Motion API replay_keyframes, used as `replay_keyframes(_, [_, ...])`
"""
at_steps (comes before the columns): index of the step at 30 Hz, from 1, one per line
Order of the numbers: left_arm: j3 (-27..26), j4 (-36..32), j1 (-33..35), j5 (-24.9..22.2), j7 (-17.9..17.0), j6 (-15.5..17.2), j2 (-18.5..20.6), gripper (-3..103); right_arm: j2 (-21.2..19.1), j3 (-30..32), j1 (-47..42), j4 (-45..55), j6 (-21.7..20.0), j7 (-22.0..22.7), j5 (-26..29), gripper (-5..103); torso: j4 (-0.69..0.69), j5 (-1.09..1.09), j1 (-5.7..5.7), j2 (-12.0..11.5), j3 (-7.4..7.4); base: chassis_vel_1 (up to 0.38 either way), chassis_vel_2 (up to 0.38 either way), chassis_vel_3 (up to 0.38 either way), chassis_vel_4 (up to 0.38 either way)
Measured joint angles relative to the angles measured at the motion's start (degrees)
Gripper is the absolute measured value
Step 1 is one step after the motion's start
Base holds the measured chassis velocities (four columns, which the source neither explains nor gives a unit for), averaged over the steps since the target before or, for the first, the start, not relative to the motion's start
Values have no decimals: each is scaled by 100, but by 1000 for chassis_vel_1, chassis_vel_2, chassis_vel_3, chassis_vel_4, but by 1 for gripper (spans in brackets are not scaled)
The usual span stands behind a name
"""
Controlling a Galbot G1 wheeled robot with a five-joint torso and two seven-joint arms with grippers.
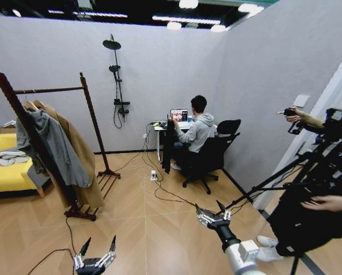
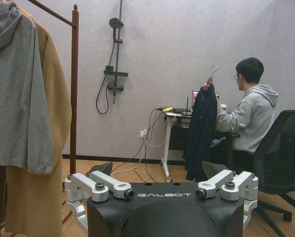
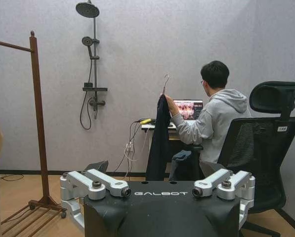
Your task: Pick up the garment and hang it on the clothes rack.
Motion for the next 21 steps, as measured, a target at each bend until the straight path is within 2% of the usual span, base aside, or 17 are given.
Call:
replay_keyframes(11, [0,0,0,0,0,0,0,100,19,10,73,-106,99,-104,-22,100,0,0,-2,1,0,-15,20,19,-15])
replay_keyframes(21, [0,0,0,0,0,0,0,100,91,-7,-24,-143,197,-154,-132,100,0,0,0,0,1,-158,157,167,-166])
